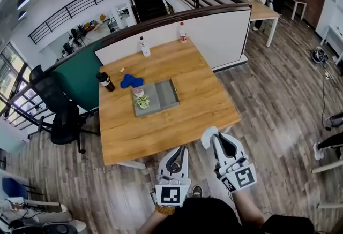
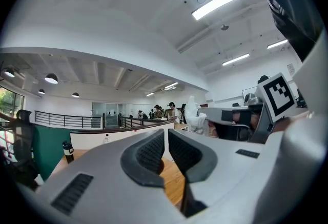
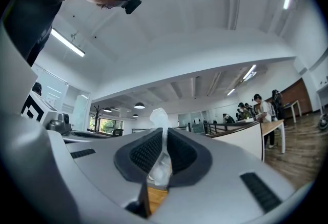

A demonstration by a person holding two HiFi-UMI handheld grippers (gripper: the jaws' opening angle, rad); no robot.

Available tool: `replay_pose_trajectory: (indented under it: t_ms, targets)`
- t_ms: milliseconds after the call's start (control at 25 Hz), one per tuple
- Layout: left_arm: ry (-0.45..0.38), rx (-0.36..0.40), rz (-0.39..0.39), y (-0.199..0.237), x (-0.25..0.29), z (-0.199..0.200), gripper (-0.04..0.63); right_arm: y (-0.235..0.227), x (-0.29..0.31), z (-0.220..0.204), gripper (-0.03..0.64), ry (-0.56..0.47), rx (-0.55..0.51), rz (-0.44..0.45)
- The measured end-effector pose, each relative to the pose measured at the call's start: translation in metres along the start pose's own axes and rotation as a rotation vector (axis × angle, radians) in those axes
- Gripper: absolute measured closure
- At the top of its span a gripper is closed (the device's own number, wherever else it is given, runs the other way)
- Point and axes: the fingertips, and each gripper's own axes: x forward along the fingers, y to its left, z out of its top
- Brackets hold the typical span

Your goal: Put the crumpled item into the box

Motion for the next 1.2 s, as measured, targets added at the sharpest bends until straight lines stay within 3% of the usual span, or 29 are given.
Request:
replay_pose_trajectory:
  t_ms: [1200]
  targets:
    - [-0.035,-0.06,0.021,0.046,0.052,-0.003,0.554,-0.015,0.06,-0.002,0.58,0.059,-0.028,0.047]
